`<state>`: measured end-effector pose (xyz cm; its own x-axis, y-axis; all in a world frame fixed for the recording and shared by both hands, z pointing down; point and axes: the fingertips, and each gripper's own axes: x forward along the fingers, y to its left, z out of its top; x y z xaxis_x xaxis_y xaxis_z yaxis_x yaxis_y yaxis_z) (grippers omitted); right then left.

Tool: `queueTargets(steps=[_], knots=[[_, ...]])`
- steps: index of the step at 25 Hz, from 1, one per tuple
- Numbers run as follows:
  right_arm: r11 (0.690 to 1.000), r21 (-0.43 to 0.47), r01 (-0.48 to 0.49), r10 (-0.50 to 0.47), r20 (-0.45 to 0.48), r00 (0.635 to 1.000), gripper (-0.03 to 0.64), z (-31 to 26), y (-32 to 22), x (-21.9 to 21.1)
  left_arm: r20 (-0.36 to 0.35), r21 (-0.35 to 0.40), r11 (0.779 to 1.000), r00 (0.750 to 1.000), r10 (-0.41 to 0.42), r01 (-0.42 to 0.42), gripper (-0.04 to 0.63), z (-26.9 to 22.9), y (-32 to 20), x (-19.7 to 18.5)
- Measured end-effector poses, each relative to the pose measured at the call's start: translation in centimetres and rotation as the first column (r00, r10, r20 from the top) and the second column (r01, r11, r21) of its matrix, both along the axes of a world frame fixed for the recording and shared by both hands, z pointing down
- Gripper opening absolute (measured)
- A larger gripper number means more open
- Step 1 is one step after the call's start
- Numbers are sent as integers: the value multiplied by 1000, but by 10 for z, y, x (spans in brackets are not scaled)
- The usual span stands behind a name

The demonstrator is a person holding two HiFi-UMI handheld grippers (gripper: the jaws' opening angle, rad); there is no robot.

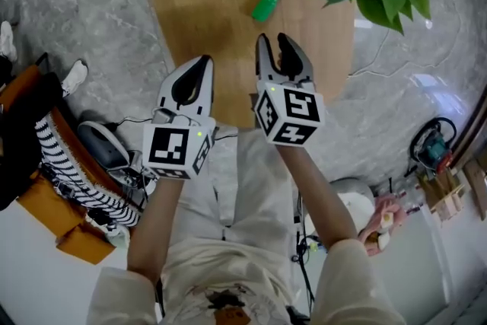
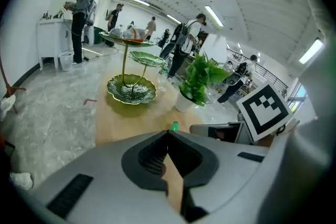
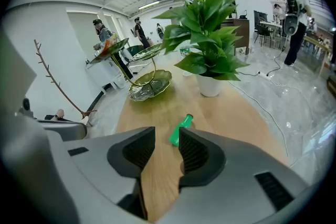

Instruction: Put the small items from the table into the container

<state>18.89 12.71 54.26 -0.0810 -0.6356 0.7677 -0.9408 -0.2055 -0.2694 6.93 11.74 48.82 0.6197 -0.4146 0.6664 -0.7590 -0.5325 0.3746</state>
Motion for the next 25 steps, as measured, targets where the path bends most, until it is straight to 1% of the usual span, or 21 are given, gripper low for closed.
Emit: queueTargets(steps=[7,13,19,25], knots=[[997,-21,-78,78,-7,997,140,36,-3,4,18,-4,999,999,38,-38,9,23,-3,-3],[983,-55,-174,175,30,984,140,60,-4,11,25,-16,997,997,74,-73,9,36,-3,4],[977,-82,-196,199,22,980,140,75,-7,14,30,-32,995,995,97,-96,9,43,-4,12],[971,-91,-222,227,49,973,161,84,-11,14,34,-30,992,992,122,-121,9,51,-10,14]])
